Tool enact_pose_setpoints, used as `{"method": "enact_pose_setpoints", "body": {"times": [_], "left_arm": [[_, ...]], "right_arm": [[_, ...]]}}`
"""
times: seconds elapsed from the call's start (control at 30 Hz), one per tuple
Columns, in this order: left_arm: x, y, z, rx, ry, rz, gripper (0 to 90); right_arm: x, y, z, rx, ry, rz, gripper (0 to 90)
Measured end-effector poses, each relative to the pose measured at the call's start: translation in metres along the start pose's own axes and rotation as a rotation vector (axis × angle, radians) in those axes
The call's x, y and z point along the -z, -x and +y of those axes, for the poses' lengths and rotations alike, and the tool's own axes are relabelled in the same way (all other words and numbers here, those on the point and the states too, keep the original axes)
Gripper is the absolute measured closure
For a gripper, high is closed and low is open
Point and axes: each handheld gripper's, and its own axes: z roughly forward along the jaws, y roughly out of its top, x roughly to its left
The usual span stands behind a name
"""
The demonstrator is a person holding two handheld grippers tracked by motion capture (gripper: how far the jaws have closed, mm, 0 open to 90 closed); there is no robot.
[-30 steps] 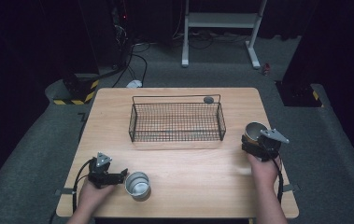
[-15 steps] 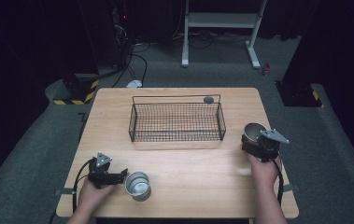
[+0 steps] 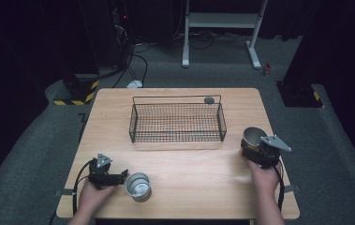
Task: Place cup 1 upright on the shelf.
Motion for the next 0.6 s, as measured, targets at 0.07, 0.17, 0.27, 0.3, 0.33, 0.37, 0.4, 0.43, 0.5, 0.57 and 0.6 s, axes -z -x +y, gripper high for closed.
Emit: {"method": "enact_pose_setpoints", "body": {"times": [0.07,0.17,0.27,0.3,0.33,0.37,0.4,0.43,0.5,0.57,0.6], "left_arm": [[0.0,0.0,0.0,0.0,0.0,0.0,4.9],[0.0,0.0,0.0,0.0,0.0,0.0,4.9],[0.0,0.0,0.0,0.001,0.0,0.001,4.8],[0.0,0.0,0.0,0.001,0.0,0.001,4.8],[0.0,0.0,0.0,0.001,0.0,0.001,4.8],[0.0,0.0,0.0,0.001,0.0,0.001,4.8],[0.0,0.0,0.0,0.001,0.0,0.0,4.8],[0.0,0.0,0.0,0.0,0.0,0.0,4.8],[0.0,0.0,0.0,0.0,0.0,0.0,4.8],[0.0,0.0,0.0,0.001,0.0,0.0,4.8],[0.0,0.0,0.0,0.001,0.0,0.0,4.8]], "right_arm": [[0.002,-0.002,-0.003,0.003,0.002,0.001,14.8],[0.006,-0.007,-0.007,0.011,0.016,0.0,14.8],[0.009,-0.011,-0.009,0.034,0.019,-0.002,14.8],[0.01,-0.013,-0.009,0.039,0.021,-0.004,14.8],[0.012,-0.016,-0.01,0.044,0.024,-0.004,14.8],[0.014,-0.02,-0.011,0.048,0.03,0.004,14.8],[0.014,-0.02,-0.011,0.048,0.03,0.004,14.8],[0.015,-0.023,-0.011,0.053,0.035,0.01,14.8],[0.018,-0.028,-0.012,0.058,0.046,0.019,14.8],[0.019,-0.033,-0.013,0.057,0.057,0.03,14.8],[0.021,-0.036,-0.013,0.053,0.065,0.037,14.8]]}}
